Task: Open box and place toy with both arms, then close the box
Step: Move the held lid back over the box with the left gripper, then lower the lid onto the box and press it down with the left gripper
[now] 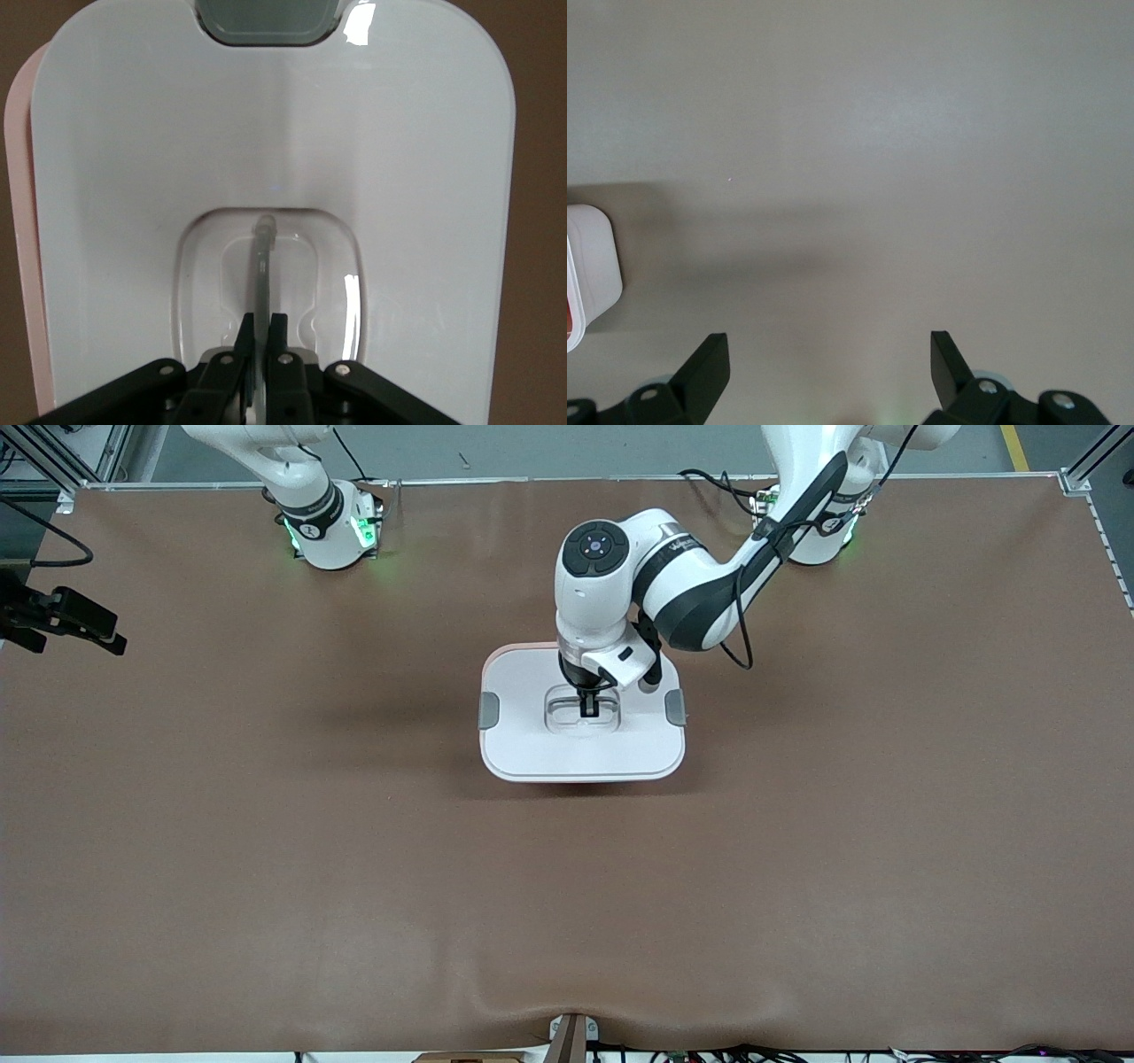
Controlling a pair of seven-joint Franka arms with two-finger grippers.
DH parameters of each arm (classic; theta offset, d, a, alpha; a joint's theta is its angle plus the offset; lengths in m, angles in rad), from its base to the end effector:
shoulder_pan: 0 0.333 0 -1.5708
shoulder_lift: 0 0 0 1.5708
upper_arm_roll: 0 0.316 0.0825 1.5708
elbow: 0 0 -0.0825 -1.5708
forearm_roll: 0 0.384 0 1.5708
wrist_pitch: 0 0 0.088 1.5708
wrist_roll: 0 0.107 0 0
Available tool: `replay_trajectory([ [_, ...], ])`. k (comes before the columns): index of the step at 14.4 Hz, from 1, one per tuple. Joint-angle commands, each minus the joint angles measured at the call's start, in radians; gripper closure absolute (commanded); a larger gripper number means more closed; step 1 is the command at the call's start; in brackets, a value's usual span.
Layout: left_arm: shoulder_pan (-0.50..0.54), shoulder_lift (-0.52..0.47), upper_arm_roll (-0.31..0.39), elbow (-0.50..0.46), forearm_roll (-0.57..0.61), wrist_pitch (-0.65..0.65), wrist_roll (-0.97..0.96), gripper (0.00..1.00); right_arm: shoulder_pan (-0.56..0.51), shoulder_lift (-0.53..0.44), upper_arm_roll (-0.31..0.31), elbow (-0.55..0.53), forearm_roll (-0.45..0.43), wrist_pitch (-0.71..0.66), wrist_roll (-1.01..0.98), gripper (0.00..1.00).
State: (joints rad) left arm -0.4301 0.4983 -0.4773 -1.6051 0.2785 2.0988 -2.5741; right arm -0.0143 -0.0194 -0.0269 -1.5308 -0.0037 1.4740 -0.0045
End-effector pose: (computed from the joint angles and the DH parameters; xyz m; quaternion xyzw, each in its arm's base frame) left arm 0.4643 -0.5020 0.3704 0.7005 0.7130 0.0070 0.0302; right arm 0.5382 -0.0228 0.6455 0.9997 -0.0185 -0.0187 0.0012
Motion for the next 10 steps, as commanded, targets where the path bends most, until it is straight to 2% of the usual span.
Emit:
replay_trajectory([
  [1, -0.018, 0.003, 0.005, 0.013, 0.025, -0.014, -0.024, 1.00, 0.000, 0.016, 0.001, 0.024, 0.022, -0.012, 0.006, 0.00],
  [10, -0.038, 0.009, 0.005, -0.013, 0.037, -0.016, -0.044, 1.00, 0.002, 0.018, -0.002, 0.051, 0.019, -0.015, 0.011, 0.00],
])
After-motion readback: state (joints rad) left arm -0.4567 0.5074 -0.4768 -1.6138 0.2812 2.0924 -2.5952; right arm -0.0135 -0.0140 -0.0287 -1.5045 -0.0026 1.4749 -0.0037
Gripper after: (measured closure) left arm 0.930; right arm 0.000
